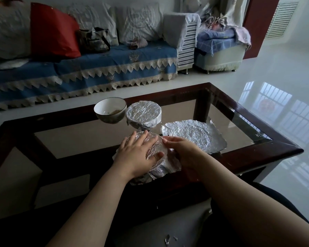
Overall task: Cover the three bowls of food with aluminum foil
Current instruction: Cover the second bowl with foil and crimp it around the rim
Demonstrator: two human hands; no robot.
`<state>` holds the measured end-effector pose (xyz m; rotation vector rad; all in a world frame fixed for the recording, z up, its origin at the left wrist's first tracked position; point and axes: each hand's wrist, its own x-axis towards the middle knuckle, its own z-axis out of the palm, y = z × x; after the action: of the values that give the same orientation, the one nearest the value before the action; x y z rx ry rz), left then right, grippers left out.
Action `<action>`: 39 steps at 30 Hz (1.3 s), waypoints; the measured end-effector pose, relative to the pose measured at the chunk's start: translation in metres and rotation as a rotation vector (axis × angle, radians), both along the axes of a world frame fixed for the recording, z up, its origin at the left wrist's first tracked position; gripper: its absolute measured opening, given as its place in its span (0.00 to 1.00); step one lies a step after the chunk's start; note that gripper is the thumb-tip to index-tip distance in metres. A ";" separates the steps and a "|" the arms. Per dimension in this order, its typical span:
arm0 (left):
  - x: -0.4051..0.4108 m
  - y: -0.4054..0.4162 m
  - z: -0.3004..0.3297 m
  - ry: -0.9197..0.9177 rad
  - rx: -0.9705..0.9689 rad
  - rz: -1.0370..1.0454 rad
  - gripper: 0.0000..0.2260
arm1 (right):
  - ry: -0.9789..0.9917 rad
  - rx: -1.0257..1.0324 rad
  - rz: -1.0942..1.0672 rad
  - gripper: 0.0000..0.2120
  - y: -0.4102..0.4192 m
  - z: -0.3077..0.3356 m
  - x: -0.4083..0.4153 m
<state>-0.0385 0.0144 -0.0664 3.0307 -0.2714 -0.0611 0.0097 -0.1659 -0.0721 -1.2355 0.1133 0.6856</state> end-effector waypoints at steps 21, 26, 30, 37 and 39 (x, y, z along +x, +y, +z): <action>0.000 -0.002 -0.005 -0.080 -0.039 0.048 0.48 | -0.104 -0.213 -0.119 0.12 0.002 -0.001 -0.006; 0.000 -0.001 -0.005 -0.067 -0.036 0.041 0.46 | -0.164 -0.249 -0.183 0.14 0.006 -0.005 -0.008; 0.000 0.000 -0.005 -0.079 -0.024 0.029 0.42 | -0.234 -0.358 -0.184 0.15 0.008 -0.007 -0.008; 0.000 -0.001 -0.003 -0.051 -0.011 -0.003 0.35 | -0.284 -0.532 -0.131 0.16 0.013 -0.009 -0.005; 0.000 -0.001 -0.002 -0.041 -0.009 -0.013 0.34 | -0.274 -0.548 -0.117 0.17 0.013 -0.009 -0.005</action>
<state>-0.0387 0.0134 -0.0685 3.0241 -0.2941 0.0011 0.0047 -0.1530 -0.0806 -1.8213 0.1501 0.3840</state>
